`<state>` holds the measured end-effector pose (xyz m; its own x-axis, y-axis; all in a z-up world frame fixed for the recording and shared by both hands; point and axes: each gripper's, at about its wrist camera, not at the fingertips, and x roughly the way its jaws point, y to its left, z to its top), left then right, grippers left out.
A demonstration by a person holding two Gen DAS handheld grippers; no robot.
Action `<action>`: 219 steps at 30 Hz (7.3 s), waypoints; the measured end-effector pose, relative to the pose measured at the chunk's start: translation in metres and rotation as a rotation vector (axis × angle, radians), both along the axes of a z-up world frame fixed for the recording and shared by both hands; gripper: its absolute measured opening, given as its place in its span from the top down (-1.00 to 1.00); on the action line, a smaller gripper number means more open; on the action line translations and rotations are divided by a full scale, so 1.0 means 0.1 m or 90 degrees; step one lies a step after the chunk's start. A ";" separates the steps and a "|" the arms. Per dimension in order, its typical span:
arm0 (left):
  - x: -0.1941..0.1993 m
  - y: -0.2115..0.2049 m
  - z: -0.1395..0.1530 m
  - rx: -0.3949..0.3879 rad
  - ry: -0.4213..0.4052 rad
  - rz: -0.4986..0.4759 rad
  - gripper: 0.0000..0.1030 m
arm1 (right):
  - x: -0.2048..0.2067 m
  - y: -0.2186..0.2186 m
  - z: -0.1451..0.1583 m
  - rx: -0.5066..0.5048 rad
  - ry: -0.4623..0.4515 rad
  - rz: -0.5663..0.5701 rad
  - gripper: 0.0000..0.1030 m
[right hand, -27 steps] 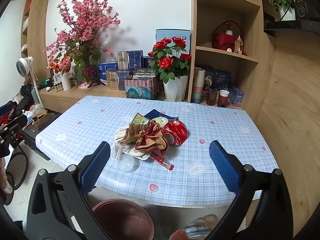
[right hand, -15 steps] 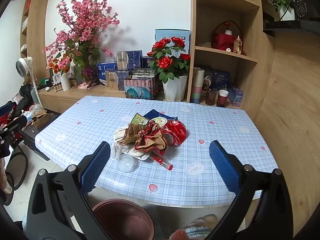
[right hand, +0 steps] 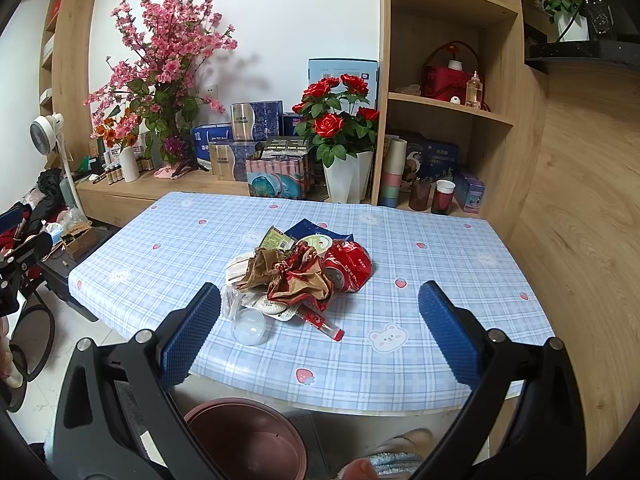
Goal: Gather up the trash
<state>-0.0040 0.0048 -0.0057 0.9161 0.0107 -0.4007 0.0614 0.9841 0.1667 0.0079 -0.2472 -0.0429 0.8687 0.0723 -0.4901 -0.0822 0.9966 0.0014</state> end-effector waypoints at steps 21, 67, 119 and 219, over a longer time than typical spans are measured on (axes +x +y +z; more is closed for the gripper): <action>0.00 0.01 0.00 0.000 0.002 0.000 -0.90 | -0.01 0.01 0.03 -0.003 -0.002 -0.001 -0.89; 0.20 0.00 -0.37 -0.008 0.014 0.021 -0.91 | 0.19 -0.04 -0.32 -0.012 0.057 -0.006 -0.89; 1.51 0.43 -1.63 -0.153 0.166 0.019 -0.90 | 2.37 0.20 -1.54 0.058 0.222 0.069 -0.41; 0.33 0.10 -1.08 -0.234 0.183 -0.187 0.58 | 0.10 -0.12 -0.59 0.036 -0.014 0.003 -0.89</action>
<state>0.0287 0.0152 -0.1137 0.7132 -0.4162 -0.5640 0.3343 0.9092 -0.2483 0.0174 -0.2587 -0.1020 0.8784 0.1038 -0.4665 -0.0878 0.9946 0.0560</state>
